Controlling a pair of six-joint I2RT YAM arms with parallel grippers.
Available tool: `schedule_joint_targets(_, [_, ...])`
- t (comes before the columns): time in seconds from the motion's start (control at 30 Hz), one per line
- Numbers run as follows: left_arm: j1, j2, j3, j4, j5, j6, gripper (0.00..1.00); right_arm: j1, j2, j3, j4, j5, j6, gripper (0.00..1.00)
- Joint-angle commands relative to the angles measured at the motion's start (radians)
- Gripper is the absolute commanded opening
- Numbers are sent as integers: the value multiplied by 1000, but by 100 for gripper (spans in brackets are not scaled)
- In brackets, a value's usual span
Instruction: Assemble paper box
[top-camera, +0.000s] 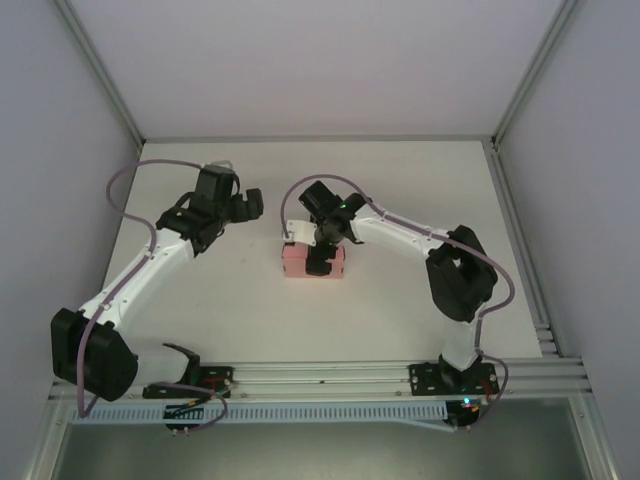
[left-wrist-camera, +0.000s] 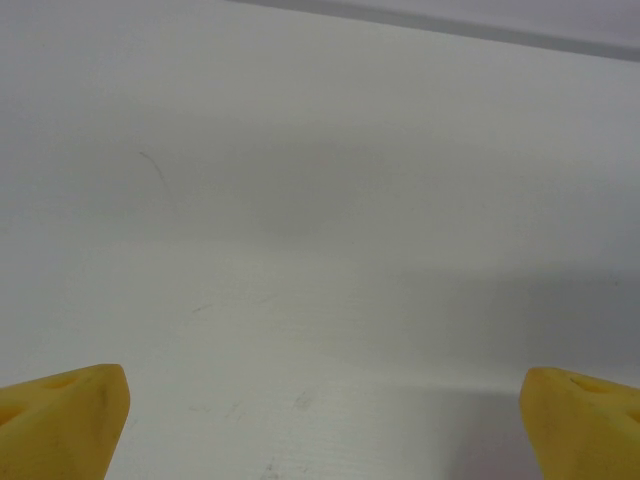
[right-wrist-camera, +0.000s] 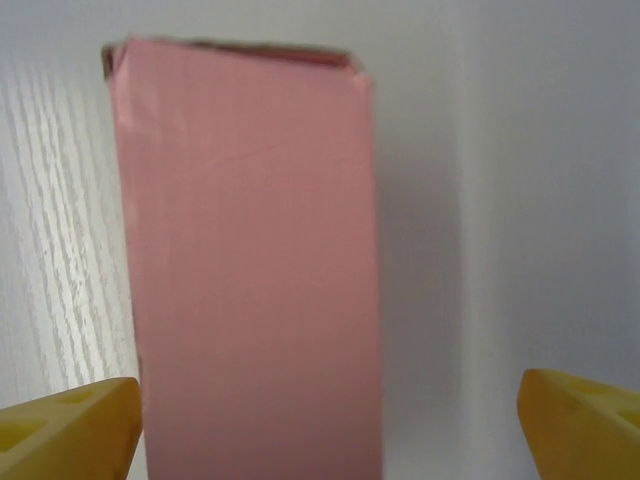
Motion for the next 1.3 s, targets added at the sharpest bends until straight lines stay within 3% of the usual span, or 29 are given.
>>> schedule_joint_targets(0.0, [10, -20, -19, -3, -16, 21, 100, 9, 38, 43, -91, 13, -42, 92])
schedule_joint_targets(0.1, [11, -21, -29, 6, -8, 28, 100, 10, 68, 59, -100, 15, -37, 89])
schedule_joint_targets(0.23, [10, -25, -42, 9, 1, 28, 100, 14, 104, 80, -118, 52, -22, 71])
schedule_joint_targets(0.47, [12, -43, -63, 24, 0, 29, 100, 18, 108, 94, -106, 98, 7, 53])
schedule_joint_targets(0.57, [14, -44, -63, 22, -4, 33, 100, 23, 92, 93, -78, 157, 30, 36])
schedule_joint_targets(0.7, [14, -58, -69, 22, -4, 36, 100, 31, 46, 80, -41, 242, 42, 32])
schedule_joint_targets(0.87, [14, -85, -83, 23, -6, 37, 100, 47, -83, -45, 141, 427, -6, 29])
schedule_joint_targets(1.07, [18, -106, -102, 29, -21, 23, 100, 75, -232, -255, 462, 675, -199, 29])
schedule_joint_targets(1.27, [17, -123, -129, 30, -22, 6, 100, 73, -245, -384, 687, 745, -357, 28])
